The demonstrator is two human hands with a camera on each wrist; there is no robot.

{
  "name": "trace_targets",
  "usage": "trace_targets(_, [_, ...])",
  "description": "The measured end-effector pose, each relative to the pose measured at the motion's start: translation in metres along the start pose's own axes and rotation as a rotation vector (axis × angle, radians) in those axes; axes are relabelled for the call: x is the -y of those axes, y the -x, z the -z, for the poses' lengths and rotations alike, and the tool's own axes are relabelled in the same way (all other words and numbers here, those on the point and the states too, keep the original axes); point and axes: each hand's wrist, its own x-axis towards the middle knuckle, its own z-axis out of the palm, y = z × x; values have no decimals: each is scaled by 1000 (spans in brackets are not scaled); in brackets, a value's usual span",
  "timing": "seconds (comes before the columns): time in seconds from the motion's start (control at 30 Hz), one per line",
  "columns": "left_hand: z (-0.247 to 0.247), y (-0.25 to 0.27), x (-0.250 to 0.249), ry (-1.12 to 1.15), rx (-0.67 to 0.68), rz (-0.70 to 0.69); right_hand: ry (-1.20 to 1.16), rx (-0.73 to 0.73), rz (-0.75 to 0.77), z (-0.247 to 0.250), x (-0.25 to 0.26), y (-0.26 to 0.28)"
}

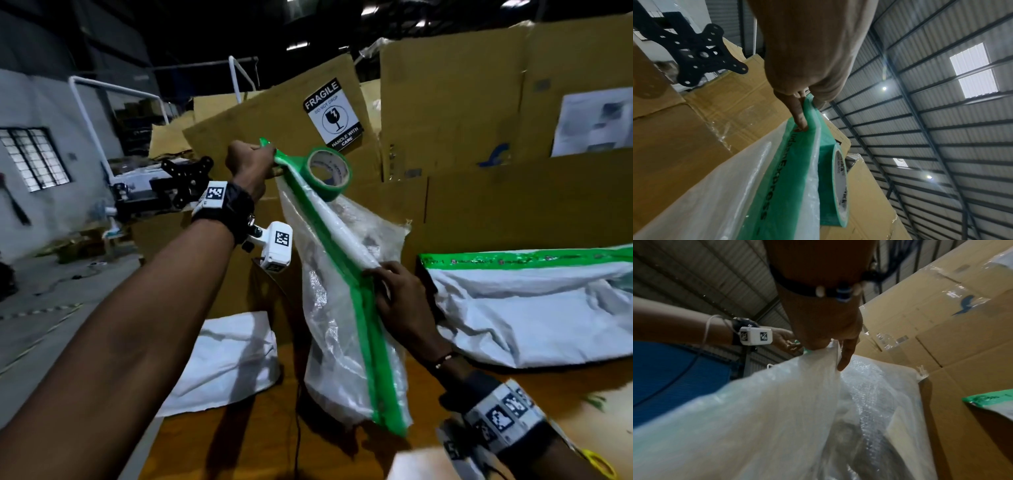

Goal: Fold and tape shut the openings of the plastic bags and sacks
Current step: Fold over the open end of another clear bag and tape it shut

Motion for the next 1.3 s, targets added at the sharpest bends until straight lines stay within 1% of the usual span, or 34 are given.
trace_targets(0.1, [-8, 0, -8, -36, -6, 26, 32, 102, 18, 33, -11, -17])
trace_targets(0.17, [-12, -1, -11, -58, -13, 54, 18, 247, -8, 58, -19, -32])
trace_targets(0.27, [-18, 2, -18, -32, -25, 81, -26, 512, -28, 94, -28, -57])
trace_targets(0.37, [-30, 1, -25, -22, -23, 96, -40, 695, -56, 132, -36, -86])
trace_targets(0.47, [-42, 5, -32, -3, 12, 121, -39, 829, -61, 163, -47, -121])
trace_targets(0.57, [-48, 9, -36, 40, 45, 154, 3, 895, -66, 183, -60, -159])
trace_targets(0.6, [-48, 5, -35, 36, 35, 144, 24, 911, -76, 188, -62, -169])
trace_targets(0.63, [-48, 2, -33, 23, -6, 122, 61, 923, -74, 192, -62, -179])
trace_targets(0.7, [-44, 0, -31, -2, -100, 82, 210, 932, -34, 197, -60, -194])
trace_targets(0.77, [-42, 6, -25, 17, -102, 80, 333, 935, 21, 201, -52, -203])
trace_targets(0.83, [-41, 18, -23, 32, -85, 85, 386, 940, 31, 205, -46, -205])
trace_targets(0.9, [-33, 27, -18, 13, -72, 77, 431, 940, 49, 210, -39, -196])
trace_targets(1.0, [-14, 46, -4, -33, -15, 68, 514, 904, 184, 209, -35, -165])
trace_targets(1.07, [5, 67, 15, -16, -44, 59, 538, 872, 286, 205, -37, -138])
trace_targets(1.13, [27, 85, 42, -37, -73, 65, 578, 796, 410, 195, -44, -105])
trace_targets(1.23, [69, 116, 91, -100, -107, 86, 611, 650, 701, 173, -57, -51])
trace_targets(1.3, [96, 139, 122, -99, -91, 103, 652, 606, 779, 152, -62, -12])
